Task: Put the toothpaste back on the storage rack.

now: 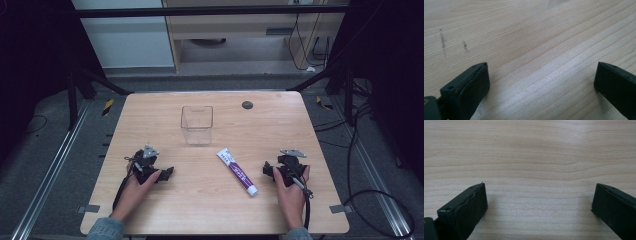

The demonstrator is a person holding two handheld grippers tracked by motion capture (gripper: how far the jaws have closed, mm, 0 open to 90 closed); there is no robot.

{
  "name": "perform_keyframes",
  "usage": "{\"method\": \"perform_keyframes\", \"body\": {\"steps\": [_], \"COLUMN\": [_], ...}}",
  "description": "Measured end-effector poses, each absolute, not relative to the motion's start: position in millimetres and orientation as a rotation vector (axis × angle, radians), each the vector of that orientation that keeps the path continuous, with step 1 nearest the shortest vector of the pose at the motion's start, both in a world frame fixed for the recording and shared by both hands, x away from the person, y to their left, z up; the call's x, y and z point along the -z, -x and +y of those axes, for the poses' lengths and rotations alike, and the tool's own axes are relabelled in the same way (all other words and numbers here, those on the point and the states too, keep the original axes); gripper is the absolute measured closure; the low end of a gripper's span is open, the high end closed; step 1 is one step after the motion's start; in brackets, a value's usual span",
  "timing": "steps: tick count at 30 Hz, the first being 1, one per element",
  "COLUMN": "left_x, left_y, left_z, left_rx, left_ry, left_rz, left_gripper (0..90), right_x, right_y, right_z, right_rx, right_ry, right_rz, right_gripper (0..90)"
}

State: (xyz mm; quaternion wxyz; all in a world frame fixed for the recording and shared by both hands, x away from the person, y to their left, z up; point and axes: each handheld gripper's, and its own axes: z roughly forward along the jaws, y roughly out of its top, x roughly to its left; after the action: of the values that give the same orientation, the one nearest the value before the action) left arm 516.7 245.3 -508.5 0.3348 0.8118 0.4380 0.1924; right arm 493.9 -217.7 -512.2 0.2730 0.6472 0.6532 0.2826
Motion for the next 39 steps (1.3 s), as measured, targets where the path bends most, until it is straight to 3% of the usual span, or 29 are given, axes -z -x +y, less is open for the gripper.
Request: {"method": "perform_keyframes", "body": {"steps": [12,17,28,39], "left_x": [508.5,508.5,508.4,508.4], "left_y": [-517.0,-516.9,-515.8,-515.8], "left_z": [244.9,244.9,244.7,244.7], "left_rx": [-0.503,-0.502,-0.501,-0.501], "left_ry": [-2.118,-2.118,-2.119,-2.119], "left_rz": [1.144,1.144,1.145,1.144], "left_gripper": [0.0,0.0,0.0,0.0], "right_x": [512.3,508.4,471.9,460.1], "right_y": [-491.9,-488.2,-451.3,-448.2], "right_z": [-222.7,-227.6,-210.1,-181.4], "right_rx": [-0.789,-0.803,-0.855,-0.839], "right_ry": [-1.697,-1.678,-1.513,-1.393], "right_rz": [1.813,1.837,2.018,2.195], "right_gripper": [0.7,13.5,13.1,30.3]}}
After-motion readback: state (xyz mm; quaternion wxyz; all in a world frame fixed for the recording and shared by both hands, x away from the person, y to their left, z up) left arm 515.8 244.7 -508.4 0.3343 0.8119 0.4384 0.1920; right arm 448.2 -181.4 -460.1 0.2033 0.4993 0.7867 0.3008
